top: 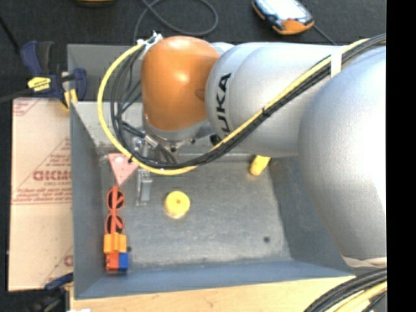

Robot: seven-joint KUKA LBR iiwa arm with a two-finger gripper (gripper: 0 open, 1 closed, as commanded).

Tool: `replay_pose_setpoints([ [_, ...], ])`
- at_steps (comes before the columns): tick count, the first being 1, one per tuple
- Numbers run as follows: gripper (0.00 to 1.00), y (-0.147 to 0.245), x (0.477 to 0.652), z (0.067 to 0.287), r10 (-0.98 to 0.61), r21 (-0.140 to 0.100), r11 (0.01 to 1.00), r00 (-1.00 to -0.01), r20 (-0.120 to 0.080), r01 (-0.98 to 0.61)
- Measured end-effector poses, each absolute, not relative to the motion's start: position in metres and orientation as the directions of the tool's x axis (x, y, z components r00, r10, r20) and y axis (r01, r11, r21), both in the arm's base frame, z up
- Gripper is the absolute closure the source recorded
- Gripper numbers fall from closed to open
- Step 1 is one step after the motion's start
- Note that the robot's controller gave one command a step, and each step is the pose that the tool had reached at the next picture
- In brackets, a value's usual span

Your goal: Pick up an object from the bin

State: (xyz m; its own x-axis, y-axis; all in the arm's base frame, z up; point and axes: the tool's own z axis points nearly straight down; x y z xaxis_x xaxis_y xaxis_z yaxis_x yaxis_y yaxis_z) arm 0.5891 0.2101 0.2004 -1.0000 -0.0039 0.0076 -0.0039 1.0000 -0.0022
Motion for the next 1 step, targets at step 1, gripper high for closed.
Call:
replay_pose_setpoints([
  [1,0.00,0.1836,0.6193,0.2265,-0.147,0.003,0.989,-0.989,-0.010,-0.147],
])
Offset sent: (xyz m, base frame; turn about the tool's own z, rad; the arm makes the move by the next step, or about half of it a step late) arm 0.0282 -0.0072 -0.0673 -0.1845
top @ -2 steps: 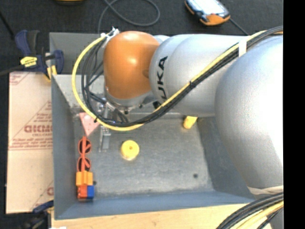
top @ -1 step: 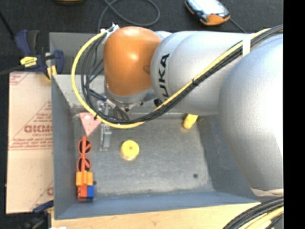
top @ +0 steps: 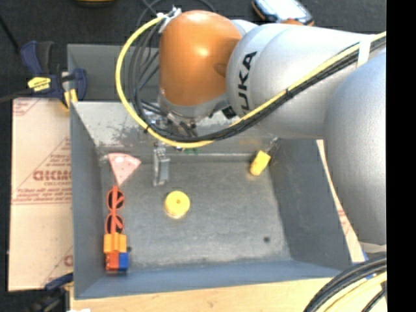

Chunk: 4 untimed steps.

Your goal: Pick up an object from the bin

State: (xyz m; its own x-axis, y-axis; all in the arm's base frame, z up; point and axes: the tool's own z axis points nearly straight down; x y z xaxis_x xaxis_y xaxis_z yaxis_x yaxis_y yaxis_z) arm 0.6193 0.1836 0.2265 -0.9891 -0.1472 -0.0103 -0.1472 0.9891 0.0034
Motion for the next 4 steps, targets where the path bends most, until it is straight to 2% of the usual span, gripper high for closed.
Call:
replay_pose_setpoints([
  [1,0.00,0.172,0.627,0.188,-0.285,-0.006,0.959,-0.958,-0.012,-0.285],
  [2,0.00,0.159,0.641,0.135,-0.187,0.003,0.982,-0.982,-0.006,-0.187],
  [3,0.00,0.156,0.636,0.119,-0.229,-0.003,0.973,-0.973,0.001,-0.229],
  [4,0.00,0.176,0.646,0.088,-0.249,0.001,0.969,-0.969,-0.010,-0.249],
])
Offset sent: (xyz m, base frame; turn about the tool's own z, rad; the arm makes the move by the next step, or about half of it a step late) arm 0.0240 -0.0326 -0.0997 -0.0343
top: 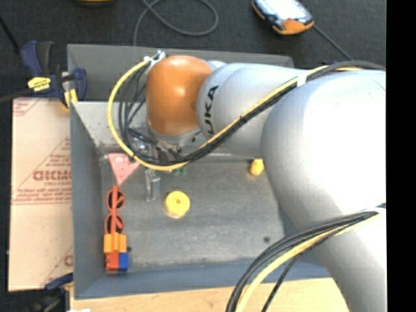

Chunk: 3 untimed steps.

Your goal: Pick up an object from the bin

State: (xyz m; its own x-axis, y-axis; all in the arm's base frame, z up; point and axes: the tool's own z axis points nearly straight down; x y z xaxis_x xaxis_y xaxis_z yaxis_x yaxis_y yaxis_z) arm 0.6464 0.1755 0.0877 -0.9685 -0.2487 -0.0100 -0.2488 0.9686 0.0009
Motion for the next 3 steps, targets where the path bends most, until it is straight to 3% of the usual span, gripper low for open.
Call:
replay_pose_setpoints([
  [1,0.00,0.214,0.652,0.082,-0.367,-0.002,0.930,-0.930,-0.001,-0.367],
  [2,0.00,0.238,0.653,0.083,-0.389,-0.002,0.921,-0.921,-0.010,-0.389],
  [3,1.00,0.217,0.594,0.071,-0.277,0.001,0.961,-0.961,-0.005,-0.277],
])
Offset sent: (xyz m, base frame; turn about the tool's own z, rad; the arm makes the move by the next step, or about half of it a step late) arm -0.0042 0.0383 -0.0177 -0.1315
